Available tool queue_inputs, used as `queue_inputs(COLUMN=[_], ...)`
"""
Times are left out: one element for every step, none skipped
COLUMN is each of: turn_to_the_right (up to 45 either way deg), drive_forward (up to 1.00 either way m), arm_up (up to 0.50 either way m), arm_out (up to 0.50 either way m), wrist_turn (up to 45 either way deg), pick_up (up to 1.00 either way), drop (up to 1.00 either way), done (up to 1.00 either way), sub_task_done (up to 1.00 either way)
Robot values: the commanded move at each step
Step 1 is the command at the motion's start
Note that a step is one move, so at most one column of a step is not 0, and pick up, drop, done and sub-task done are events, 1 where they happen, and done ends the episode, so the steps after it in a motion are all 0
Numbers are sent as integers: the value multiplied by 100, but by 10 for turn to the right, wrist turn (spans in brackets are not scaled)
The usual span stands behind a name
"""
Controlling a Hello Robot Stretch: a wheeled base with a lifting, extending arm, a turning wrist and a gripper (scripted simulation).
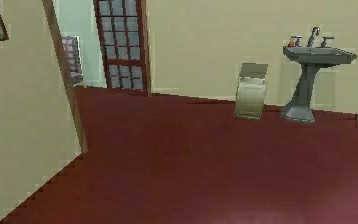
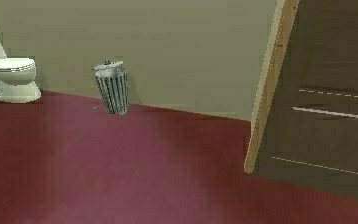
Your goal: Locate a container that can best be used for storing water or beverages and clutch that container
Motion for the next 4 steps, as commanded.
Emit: queue_inputs(turn_to_the_right=[-90,0,-60,0], drive_forward=[0,30,0,100], arm_up=[0,0,0,0], arm_out=[0,0,0,0], wrist_turn=[0,0,0,0], pick_up=[0,0,0,0], drop=[0,0,0,0], done=[0,0,0,0], sub_task_done=[0,0,0,0])
